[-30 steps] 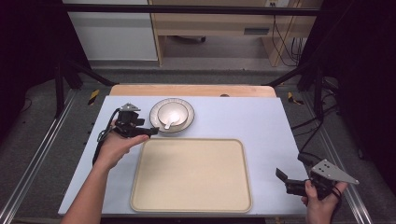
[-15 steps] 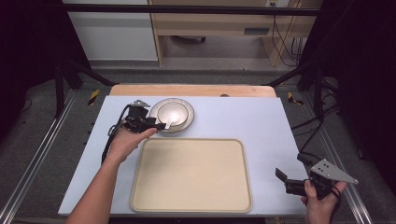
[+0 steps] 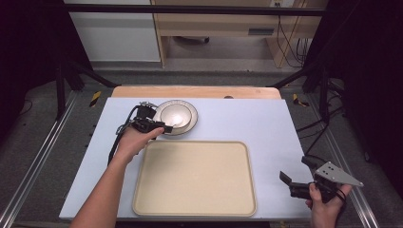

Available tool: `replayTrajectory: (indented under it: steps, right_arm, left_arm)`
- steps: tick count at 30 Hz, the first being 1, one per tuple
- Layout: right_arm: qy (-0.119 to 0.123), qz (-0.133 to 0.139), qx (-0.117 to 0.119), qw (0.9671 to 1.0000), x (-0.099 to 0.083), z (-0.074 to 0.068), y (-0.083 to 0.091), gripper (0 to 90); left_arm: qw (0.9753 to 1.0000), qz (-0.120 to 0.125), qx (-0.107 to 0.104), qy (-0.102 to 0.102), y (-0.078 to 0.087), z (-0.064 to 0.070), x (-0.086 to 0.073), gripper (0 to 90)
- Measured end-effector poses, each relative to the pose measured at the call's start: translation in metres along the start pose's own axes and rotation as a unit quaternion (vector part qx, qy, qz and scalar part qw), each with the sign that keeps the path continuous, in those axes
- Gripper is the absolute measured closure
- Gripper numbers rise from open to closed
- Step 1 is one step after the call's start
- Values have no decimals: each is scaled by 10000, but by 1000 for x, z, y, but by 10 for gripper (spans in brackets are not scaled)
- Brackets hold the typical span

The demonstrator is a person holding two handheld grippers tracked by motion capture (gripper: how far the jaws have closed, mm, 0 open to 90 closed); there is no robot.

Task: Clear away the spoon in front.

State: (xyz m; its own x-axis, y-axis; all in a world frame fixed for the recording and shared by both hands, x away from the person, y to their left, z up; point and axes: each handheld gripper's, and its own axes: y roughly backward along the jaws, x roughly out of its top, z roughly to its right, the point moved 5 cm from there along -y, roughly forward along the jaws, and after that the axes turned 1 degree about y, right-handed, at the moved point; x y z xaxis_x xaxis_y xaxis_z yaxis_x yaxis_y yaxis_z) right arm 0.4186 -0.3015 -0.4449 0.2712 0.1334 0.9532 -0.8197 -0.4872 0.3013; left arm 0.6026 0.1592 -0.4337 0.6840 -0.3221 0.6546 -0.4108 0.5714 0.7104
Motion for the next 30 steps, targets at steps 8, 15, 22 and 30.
replayTrajectory:
  steps: [8,15,22,30]
  right_arm:
    - [5,6,4,10000,0,0,0,5]
    - [5,-14,5,10000,0,-1,-1,5]
    - [6,-16,-7,10000,0,-1,-2,5]
    - [-3,-12,-10,10000,-1,0,-2,5]
  left_arm:
    - [9997,-47,-181,176,-5,1,2,650]
    - [9991,-151,-10,384,-2,-4,1,850]
    - [9990,-61,44,436,-1,-3,2,862]
    - [9992,148,12,382,5,1,2,865]
